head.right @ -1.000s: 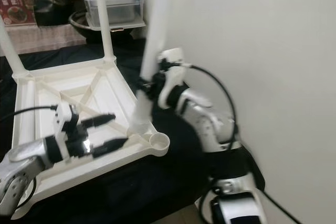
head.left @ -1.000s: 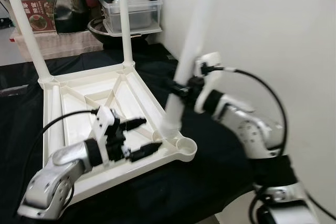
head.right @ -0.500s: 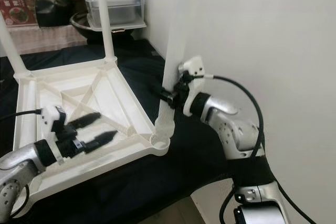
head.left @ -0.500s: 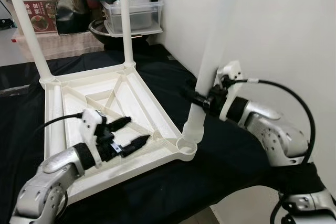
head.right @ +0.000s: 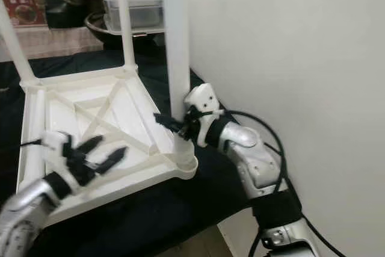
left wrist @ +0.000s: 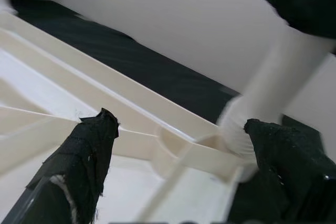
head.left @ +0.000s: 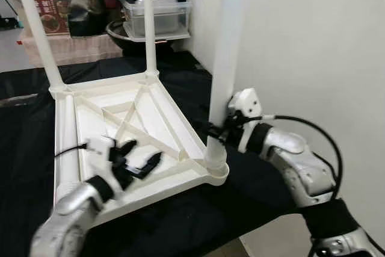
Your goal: Building children table
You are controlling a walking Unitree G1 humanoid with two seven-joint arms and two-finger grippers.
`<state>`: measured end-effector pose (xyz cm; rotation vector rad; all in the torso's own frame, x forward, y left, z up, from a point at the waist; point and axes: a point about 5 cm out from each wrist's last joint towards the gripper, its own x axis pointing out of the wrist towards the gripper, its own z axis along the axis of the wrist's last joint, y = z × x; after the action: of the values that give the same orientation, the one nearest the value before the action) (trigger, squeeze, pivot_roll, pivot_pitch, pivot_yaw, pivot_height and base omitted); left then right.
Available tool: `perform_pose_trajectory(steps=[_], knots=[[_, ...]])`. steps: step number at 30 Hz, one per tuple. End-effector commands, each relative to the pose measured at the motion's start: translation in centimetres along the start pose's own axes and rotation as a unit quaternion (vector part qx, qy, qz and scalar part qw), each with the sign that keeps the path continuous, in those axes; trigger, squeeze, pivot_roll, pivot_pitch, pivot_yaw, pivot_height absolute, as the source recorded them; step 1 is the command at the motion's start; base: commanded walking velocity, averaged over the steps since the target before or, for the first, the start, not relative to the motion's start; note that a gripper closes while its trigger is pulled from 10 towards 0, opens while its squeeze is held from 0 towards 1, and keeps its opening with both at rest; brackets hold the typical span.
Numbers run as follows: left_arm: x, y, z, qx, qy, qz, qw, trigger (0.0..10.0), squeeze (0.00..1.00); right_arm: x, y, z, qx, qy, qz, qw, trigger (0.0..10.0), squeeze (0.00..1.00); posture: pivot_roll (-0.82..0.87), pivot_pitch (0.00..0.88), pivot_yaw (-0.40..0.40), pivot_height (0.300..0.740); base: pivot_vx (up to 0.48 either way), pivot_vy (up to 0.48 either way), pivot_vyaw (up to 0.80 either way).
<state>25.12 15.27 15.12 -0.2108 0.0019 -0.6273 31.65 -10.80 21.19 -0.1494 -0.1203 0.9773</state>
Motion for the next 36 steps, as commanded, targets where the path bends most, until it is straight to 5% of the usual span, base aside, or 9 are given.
perform_pose_trajectory(steps=[1,9,19,36], knots=[[0.0,-0.2,-0.2,0.002,0.005,0.003,1.000,10.0,0.00,-0.2,0.0,-0.3,-0.008,0.004,-0.002,1.000,0.0,0.00,-0.04,0.000,-0.087,0.740,0.000,0.000,0.00],[0.0,-0.1,-0.1,-0.003,0.001,0.018,1.000,10.0,0.00,-0.6,0.7,-1.3,-0.031,0.012,0.015,0.999,0.0,0.00,-0.04,0.000,-0.087,0.740,0.000,0.000,0.00],[-0.1,-0.3,-0.2,-0.005,0.004,0.021,1.000,10.0,0.00,-1.3,-0.4,-2.2,-0.074,0.028,-0.009,0.997,0.0,0.00,-0.04,0.000,-0.083,0.740,0.000,0.000,0.00],[0.1,-0.2,-0.3,-0.005,0.005,0.025,1.000,10.0,0.00,-0.7,1.1,-3.0,-0.051,0.002,-0.005,0.999,0.0,0.00,-0.03,0.000,-0.080,0.740,0.000,0.000,0.00]])
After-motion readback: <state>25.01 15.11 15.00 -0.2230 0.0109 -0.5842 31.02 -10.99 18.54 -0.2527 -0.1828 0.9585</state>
